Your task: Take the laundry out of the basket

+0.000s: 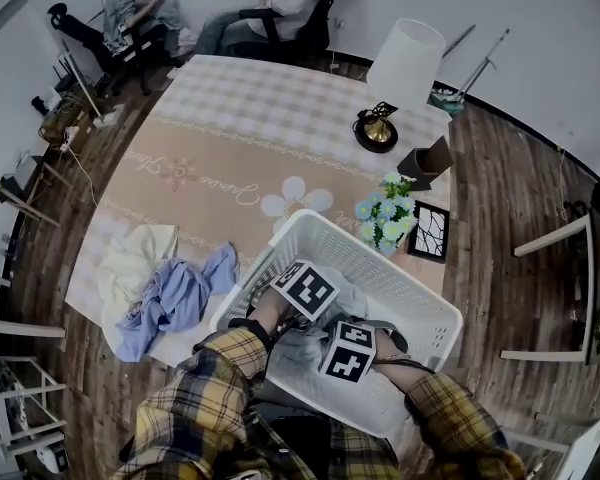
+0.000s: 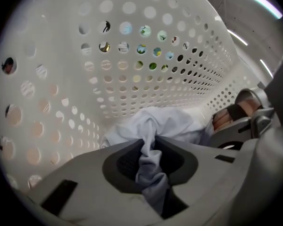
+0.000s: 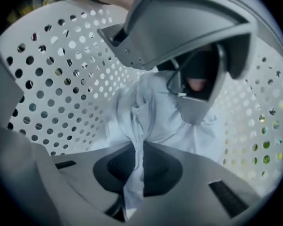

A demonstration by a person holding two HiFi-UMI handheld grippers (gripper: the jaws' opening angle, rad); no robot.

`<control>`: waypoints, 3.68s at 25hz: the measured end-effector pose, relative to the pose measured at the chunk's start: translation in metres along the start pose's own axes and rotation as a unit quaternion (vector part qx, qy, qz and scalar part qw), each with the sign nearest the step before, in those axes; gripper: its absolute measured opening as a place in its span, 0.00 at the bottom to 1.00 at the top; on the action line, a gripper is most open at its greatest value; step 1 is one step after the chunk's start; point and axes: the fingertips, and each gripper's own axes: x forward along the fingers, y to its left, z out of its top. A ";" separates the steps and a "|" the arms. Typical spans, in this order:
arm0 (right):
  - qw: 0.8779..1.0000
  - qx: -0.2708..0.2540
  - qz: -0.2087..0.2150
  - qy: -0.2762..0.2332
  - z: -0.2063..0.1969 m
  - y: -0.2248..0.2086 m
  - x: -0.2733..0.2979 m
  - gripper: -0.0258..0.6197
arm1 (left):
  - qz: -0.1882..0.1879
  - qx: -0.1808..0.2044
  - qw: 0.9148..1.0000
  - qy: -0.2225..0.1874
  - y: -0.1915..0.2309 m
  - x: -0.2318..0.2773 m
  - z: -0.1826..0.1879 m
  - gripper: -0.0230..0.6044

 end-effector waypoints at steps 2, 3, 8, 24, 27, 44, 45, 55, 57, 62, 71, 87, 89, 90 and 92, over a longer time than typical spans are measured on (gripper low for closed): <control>1.000 0.021 0.006 -0.008 0.000 -0.002 -0.006 0.10 | -0.005 0.001 1.000 -0.001 -0.002 -0.003 0.001 0.19; 1.000 0.025 0.006 -0.010 0.000 -0.003 -0.010 0.10 | -0.007 0.001 1.000 -0.002 -0.003 -0.005 0.002 0.19; 0.998 0.046 -0.013 -0.035 0.007 -0.013 -0.037 0.10 | -0.011 0.008 1.000 -0.017 -0.011 -0.026 0.015 0.18; 0.951 0.170 -0.160 -0.205 0.014 -0.041 -0.190 0.09 | -0.006 0.047 0.988 -0.144 -0.056 -0.152 0.065 0.18; 0.930 0.192 -0.191 -0.250 0.018 -0.040 -0.220 0.09 | -0.011 0.054 0.984 -0.170 -0.066 -0.181 0.064 0.18; 0.833 0.285 -0.285 -0.378 0.092 0.000 -0.302 0.09 | -0.067 0.113 0.954 -0.269 -0.073 -0.283 0.023 0.18; 0.829 0.287 -0.291 -0.382 0.096 0.000 -0.309 0.09 | -0.068 0.118 0.953 -0.273 -0.073 -0.290 0.022 0.18; 0.821 0.275 -0.288 -0.409 0.166 0.011 -0.318 0.09 | -0.048 0.122 0.951 -0.279 -0.037 -0.344 -0.013 0.18; 0.823 0.267 -0.281 -0.414 0.182 0.005 -0.308 0.09 | -0.041 0.116 0.953 -0.278 -0.019 -0.345 -0.021 0.18; 0.830 0.253 -0.263 -0.422 0.230 -0.003 -0.281 0.09 | -0.023 0.098 0.957 -0.274 0.027 -0.352 -0.052 0.18; 0.850 0.249 -0.192 -0.423 0.246 -0.005 -0.221 0.09 | 0.016 0.051 0.968 -0.245 0.058 -0.321 -0.090 0.18; 0.898 0.269 -0.072 -0.339 0.249 0.006 -0.069 0.09 | 0.037 -0.054 0.973 -0.221 0.108 -0.224 -0.179 0.19; 0.898 0.275 -0.070 -0.337 0.247 0.009 -0.060 0.09 | 0.035 -0.057 0.973 -0.223 0.109 -0.218 -0.185 0.19; 0.898 0.276 -0.071 -0.335 0.246 0.010 -0.057 0.09 | 0.034 -0.060 0.972 -0.224 0.110 -0.216 -0.187 0.19; 0.899 0.276 -0.075 -0.332 0.247 0.010 -0.056 0.10 | 0.031 -0.068 0.971 -0.228 0.113 -0.215 -0.188 0.20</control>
